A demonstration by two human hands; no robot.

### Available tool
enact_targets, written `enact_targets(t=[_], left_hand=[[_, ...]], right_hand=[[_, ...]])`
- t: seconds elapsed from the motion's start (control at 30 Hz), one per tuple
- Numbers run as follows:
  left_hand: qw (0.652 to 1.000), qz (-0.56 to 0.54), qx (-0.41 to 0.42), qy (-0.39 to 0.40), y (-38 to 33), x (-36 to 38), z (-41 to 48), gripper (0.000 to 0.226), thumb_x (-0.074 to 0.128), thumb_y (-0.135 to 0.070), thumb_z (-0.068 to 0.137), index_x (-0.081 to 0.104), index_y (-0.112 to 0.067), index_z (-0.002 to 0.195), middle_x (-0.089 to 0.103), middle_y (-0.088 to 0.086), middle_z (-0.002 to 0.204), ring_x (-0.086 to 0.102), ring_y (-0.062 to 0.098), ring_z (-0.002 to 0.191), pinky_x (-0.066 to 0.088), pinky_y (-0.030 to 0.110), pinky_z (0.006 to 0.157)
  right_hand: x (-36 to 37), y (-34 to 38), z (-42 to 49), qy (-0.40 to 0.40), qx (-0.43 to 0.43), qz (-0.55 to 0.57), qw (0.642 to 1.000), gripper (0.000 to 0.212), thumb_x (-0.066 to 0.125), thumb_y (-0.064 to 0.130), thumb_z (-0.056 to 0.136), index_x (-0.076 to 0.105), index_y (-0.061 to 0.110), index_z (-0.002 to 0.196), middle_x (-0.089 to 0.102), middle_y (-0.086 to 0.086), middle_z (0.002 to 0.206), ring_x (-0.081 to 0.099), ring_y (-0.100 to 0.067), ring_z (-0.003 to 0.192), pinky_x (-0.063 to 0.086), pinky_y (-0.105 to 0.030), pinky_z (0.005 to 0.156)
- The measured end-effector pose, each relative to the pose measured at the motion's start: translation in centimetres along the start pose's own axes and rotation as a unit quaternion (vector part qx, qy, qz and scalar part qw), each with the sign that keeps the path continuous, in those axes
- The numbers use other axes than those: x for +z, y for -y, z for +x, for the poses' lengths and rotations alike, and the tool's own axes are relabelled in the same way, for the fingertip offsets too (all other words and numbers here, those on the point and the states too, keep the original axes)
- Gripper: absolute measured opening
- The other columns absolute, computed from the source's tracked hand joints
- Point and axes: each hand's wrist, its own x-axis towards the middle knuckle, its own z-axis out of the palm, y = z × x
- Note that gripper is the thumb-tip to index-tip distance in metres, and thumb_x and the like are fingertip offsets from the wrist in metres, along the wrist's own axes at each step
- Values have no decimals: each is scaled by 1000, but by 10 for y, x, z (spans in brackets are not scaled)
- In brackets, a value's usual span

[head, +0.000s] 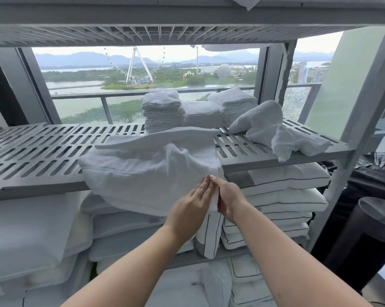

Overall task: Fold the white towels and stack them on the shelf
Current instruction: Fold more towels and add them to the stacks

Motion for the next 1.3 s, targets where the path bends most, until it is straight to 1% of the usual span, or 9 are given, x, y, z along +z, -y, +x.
enact_targets(t=[0.13,0.27,0.43,0.57,0.73,0.9,1.0,1.13,1.3], left_hand=[[996,-44,-69,-24,3,-4,-2,43,69,6,74,70,-8,115,56,13,143,57,24,130,58,35,90],[990,-9,-139,-28,19,-18,-4,24,82,-6,70,63,-15,82,62,7,124,61,29,117,57,40,75],[995,3,-98,-25,11,-21,-6,25,85,-12,68,62,-14,77,66,4,109,65,25,101,58,38,68],[993,-18,-106,-53,14,-24,-11,23,82,-15,72,59,-15,77,65,2,106,64,22,97,56,35,64],[990,33,-132,-35,41,-28,-25,28,80,-6,66,62,-16,84,63,1,99,63,25,89,53,35,65],[989,86,-118,-10,41,-28,-27,33,74,6,59,56,-16,77,53,-1,73,54,21,64,41,30,44],[986,103,-129,5,46,-28,-37,31,72,6,64,57,-16,80,52,-2,72,53,19,58,39,28,39],[969,135,-206,-14,70,-39,-49,25,75,-2,68,65,-15,87,58,1,79,61,24,69,48,32,47],[931,163,-322,52,99,-46,-57,53,73,-17,77,58,-20,128,52,11,128,46,35,124,47,50,96]], right_hand=[[5,-2,-1,-26,-7,-4,1000,27,53,20,100,70,1,109,74,-19,104,72,-34,93,56,-56,89],[11,-3,3,-54,-13,-16,998,20,49,17,101,66,5,99,72,-17,96,71,-35,84,61,-53,78],[19,-12,4,-76,-36,-69,994,32,67,32,91,67,2,104,71,-17,98,70,-36,90,57,-48,83],[14,-18,0,-56,-31,-42,997,27,79,19,83,68,0,99,74,-20,98,73,-37,91,60,-51,83],[-4,-20,-3,-39,-42,-64,996,18,78,18,83,68,8,94,74,-14,97,73,-32,86,60,-54,81],[-11,-25,8,-65,-61,-86,992,23,66,20,93,63,5,110,70,-13,106,69,-30,97,57,-45,91],[-17,-26,12,-92,-73,-137,984,12,56,19,96,64,10,96,66,-12,92,59,-26,76,48,-32,60],[-22,-23,19,-99,-74,-161,979,13,53,15,94,64,13,86,65,-11,85,57,-28,70,45,-29,49],[-14,-17,29,-159,-79,-153,972,17,43,6,95,60,8,94,61,-11,86,57,-25,70,44,-27,54]])
